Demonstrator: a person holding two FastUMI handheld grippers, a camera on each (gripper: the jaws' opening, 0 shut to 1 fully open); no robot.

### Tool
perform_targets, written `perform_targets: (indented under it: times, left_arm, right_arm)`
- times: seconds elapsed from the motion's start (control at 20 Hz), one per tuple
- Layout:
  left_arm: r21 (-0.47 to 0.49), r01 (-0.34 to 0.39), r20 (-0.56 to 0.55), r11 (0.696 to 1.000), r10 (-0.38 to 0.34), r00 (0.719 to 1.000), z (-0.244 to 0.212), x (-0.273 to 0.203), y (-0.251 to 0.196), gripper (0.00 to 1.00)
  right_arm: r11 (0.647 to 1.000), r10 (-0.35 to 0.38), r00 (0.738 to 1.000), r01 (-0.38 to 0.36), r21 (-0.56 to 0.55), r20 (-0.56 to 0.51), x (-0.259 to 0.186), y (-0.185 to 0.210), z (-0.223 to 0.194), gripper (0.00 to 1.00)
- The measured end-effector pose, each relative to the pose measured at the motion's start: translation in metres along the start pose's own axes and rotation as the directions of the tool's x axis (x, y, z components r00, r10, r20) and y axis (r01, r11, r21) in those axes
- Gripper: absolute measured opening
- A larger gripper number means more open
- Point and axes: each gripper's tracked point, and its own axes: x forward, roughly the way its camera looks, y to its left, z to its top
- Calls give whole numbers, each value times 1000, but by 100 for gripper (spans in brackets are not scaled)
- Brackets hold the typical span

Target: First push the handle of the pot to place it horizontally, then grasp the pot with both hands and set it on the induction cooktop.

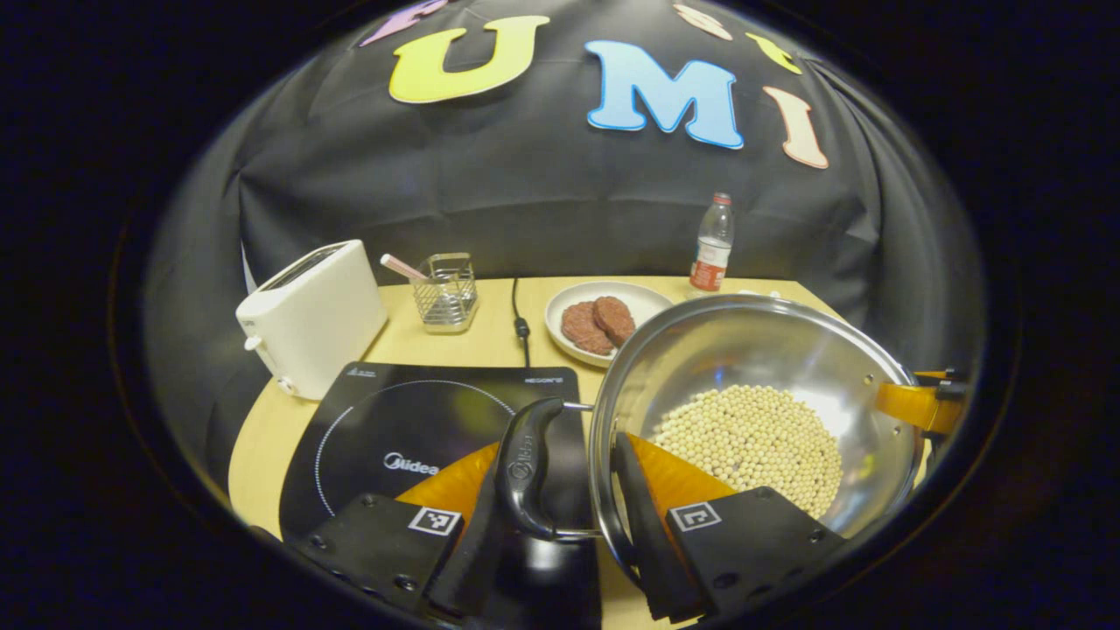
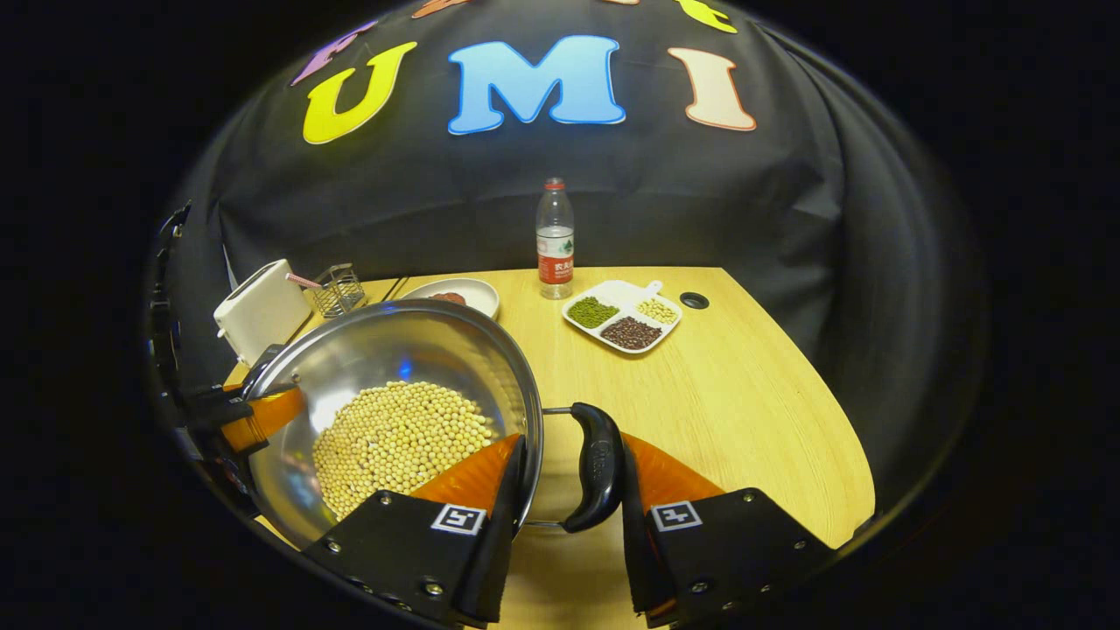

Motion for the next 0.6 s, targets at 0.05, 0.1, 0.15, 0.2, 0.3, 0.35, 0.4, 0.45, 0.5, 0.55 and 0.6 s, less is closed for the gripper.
perform_targets:
  times: [0.05, 0.1, 0.15, 0.2, 0.3, 0.35, 0.4, 0.45, 0.5, 0.55, 0.6]
  left_arm:
    - [-5, -5, 1, 1000, 5, 1000, 0, -2, 11, 68]
    - [-11, -10, 2, 1000, 10, 1000, -2, -5, 21, 68]
    - [-18, -16, 2, 1000, 16, 1000, -3, -6, 32, 68]
    - [-24, -22, 2, 999, 22, 1000, -4, -8, 45, 69]
    - [-30, -35, 0, 999, 35, 999, -5, -13, 70, 68]
    - [-31, -42, 0, 999, 42, 999, -6, -16, 83, 68]
    - [-34, -51, 1, 998, 51, 999, -7, -17, 96, 68]
    - [-35, -59, 6, 998, 59, 998, -7, -19, 108, 68]
    - [-35, -67, 7, 997, 67, 998, -7, -21, 122, 68]
    - [-38, -74, 9, 997, 75, 997, -6, -22, 135, 72]
    - [-39, -80, 10, 996, 81, 997, -7, -21, 146, 71]
  right_arm:
    - [1000, 4, 1000, -4, -6, 0, -1, 10, 2, 54]
    - [1000, 9, 1000, -9, -13, 1, -1, 19, 2, 54]
    - [1000, 16, 1000, -16, -16, 2, -1, 30, 4, 54]
    - [1000, 25, 1000, -25, -19, 4, -2, 42, 5, 54]
    - [999, 44, 999, -44, -22, 4, -2, 65, 5, 54]
    - [998, 53, 999, -53, -23, 2, -1, 77, 5, 54]
    - [998, 61, 998, -61, -24, 3, -1, 89, 6, 54]
    - [997, 69, 998, -68, -26, 4, 0, 101, 7, 54]
    - [997, 75, 997, -75, -25, 5, 0, 113, 6, 54]
    - [996, 82, 997, -82, -21, 4, 1, 125, 6, 54]
    - [996, 89, 996, -89, -15, 7, 1, 137, 7, 54]
